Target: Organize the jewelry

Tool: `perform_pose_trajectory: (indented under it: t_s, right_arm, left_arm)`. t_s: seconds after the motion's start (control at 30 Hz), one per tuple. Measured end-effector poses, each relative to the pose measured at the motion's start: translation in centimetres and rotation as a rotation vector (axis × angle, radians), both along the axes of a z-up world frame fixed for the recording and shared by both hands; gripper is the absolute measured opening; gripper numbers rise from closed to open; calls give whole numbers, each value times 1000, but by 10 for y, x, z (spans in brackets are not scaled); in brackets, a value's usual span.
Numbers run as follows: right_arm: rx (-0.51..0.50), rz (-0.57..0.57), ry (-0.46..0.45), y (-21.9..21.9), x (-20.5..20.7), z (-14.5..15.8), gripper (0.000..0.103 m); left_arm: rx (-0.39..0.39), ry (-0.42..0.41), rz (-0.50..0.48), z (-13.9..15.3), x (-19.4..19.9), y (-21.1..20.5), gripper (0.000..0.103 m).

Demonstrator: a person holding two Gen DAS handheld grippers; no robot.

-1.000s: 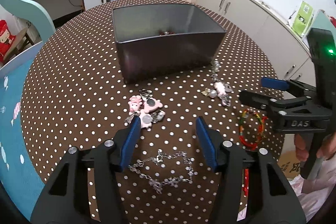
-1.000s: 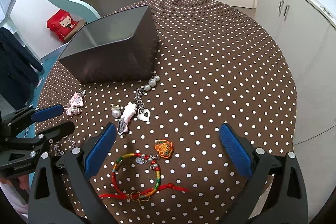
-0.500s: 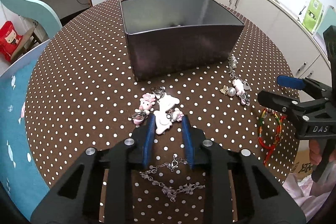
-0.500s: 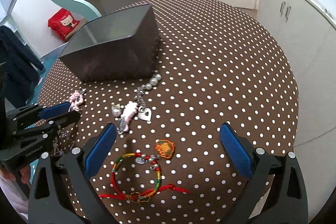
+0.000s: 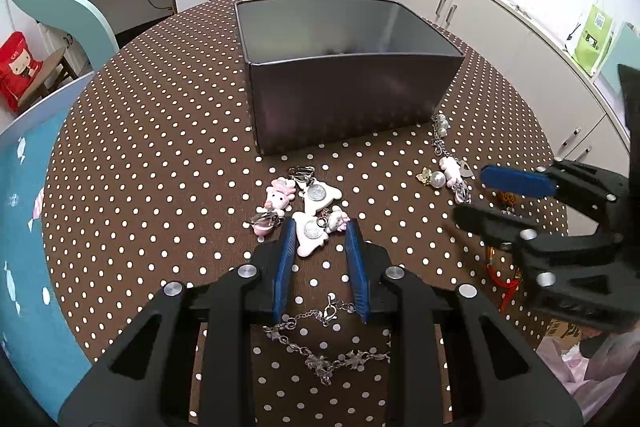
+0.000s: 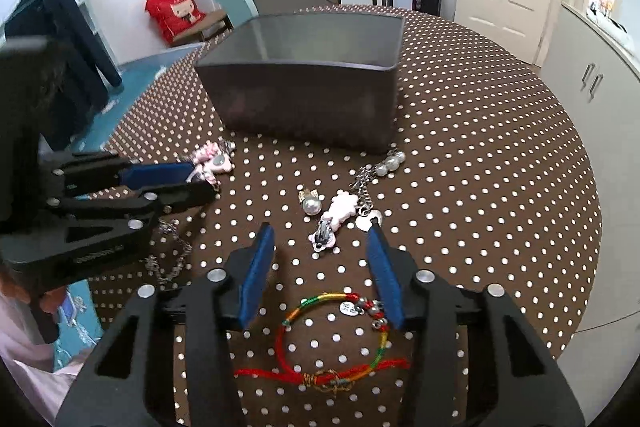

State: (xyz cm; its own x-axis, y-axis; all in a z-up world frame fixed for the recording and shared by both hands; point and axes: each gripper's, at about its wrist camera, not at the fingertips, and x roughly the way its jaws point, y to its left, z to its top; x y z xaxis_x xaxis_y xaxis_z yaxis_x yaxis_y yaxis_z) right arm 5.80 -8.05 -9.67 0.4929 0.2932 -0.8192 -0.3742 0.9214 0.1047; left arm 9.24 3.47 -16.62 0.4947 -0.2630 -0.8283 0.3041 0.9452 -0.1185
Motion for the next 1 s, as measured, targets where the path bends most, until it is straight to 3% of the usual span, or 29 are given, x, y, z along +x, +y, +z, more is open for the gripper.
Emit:
perform_pose_trajectory:
  t_s: [0.07, 0.13, 0.23, 0.57, 1.0]
  right_arm:
    - [-27, 2, -17, 6, 1, -4, 43]
    - [-65, 14, -38, 14, 1, -6, 26]
    - [-95, 26, -59, 16, 1, -9, 12]
    - [-31, 29, -40, 5, 5, -5, 12]
    - [-14, 16, -121, -6, 8, 23, 12]
  left_arm:
    - [2, -4, -4, 0, -1, 2, 26]
    - [-3, -4, -4, 0, -1, 3, 26]
    - [-18, -3, -4, 0, 0, 8, 26]
    - [-61, 3, -26, 6, 4, 12, 26]
    - [-82, -61, -48, 35, 6, 7, 26]
